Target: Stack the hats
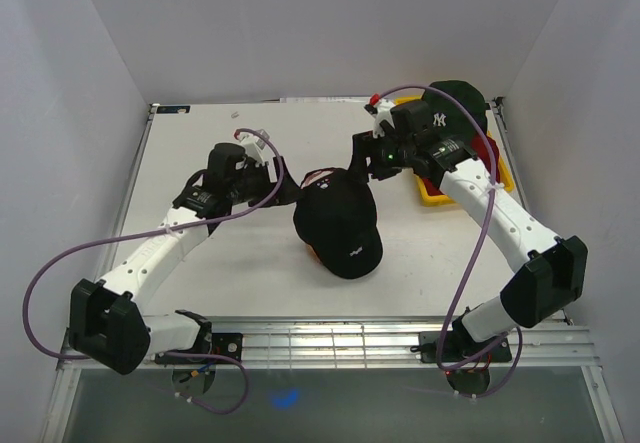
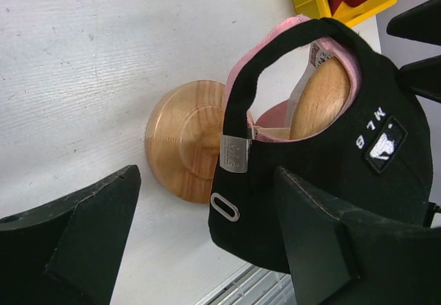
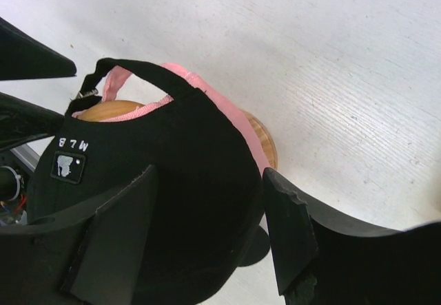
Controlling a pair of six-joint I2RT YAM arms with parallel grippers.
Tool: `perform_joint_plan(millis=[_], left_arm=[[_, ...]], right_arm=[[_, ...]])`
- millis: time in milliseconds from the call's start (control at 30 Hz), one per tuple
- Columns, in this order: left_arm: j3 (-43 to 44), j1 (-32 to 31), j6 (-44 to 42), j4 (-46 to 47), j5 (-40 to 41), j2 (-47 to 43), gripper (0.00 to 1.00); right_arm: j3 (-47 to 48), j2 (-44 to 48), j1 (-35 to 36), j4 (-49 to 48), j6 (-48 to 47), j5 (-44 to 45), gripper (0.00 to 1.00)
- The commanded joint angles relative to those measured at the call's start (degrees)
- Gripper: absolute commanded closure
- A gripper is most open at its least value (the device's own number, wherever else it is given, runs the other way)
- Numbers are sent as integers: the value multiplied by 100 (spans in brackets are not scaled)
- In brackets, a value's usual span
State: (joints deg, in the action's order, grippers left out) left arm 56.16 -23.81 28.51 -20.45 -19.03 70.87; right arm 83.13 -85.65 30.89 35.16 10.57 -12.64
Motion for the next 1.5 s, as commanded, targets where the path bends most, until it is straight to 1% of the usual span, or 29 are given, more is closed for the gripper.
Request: perform_joint_plan(millis=[0,167,333,433,533,733,933,1067,1167,1233,1367,1467], left_arm=[[141,-44,-21,164,224,14,12],[264,-44,-21,6,504,234,11],[290,-44,84,-82,716,313,11],[325,-44,119,-117,760,366,11],[352,-44,137,-126,769,348,11],[580,-44,102,-249,822,331,9],[879,-44,14,-381,857,348,7],[932,-44,-4,-407,848,340,7],[940,-44,-21,-416,874,287,4],[967,-44,-91,-442,918,208,2],[1308,-44,-258,-592,1067,164,2],[1572,-44,-390,-776,1234,155,2]], right_arm=[[-499,4,48,-79,59,-159,33],[-947,144,48,-342,235,-168,35],[-1255,189,48,-352,262,-89,38],[-1387,197,48,-352,279,7,39],[-1475,224,57,-343,305,60,44],[-1624,504,48,-308,472,157,48],[-1572,830,57,-159,552,289,49],[-1528,918,48,-106,560,394,48],[-1458,918,48,-45,569,552,47],[-1300,866,48,0,552,657,46],[-922,751,-57,149,534,834,45],[-606,716,-398,228,534,895,44]])
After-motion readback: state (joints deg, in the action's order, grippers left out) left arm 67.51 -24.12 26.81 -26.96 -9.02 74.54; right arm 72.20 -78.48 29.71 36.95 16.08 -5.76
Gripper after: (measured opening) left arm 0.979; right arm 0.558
